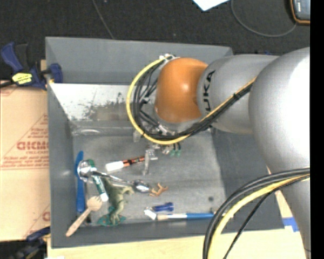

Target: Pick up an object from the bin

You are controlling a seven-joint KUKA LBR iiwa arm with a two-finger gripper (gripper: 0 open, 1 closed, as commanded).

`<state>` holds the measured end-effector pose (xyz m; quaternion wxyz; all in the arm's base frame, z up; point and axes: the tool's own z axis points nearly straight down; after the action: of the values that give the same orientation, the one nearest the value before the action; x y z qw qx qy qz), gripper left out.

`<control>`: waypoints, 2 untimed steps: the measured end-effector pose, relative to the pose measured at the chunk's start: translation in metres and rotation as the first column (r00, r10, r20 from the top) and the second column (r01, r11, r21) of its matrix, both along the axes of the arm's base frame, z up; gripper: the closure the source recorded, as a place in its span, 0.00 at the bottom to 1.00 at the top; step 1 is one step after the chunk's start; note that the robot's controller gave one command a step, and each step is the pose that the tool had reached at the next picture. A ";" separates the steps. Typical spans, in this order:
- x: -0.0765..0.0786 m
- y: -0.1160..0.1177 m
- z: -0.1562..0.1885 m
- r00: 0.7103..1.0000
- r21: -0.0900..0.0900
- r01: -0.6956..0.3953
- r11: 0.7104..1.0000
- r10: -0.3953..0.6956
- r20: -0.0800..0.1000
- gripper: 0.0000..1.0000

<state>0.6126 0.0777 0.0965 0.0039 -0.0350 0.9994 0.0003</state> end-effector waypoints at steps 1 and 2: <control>-0.007 0.007 0.069 0.980 0.010 0.201 0.980 -0.201 0.015 0.00; -0.001 -0.003 -0.028 1.000 -0.001 0.009 1.000 -0.009 -0.002 0.00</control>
Offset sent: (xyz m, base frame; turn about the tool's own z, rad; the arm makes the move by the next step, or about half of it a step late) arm -0.0023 -0.0018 -0.0267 0.0083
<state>0.6112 0.0744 0.0680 0.0030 -0.0305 0.9995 -0.0001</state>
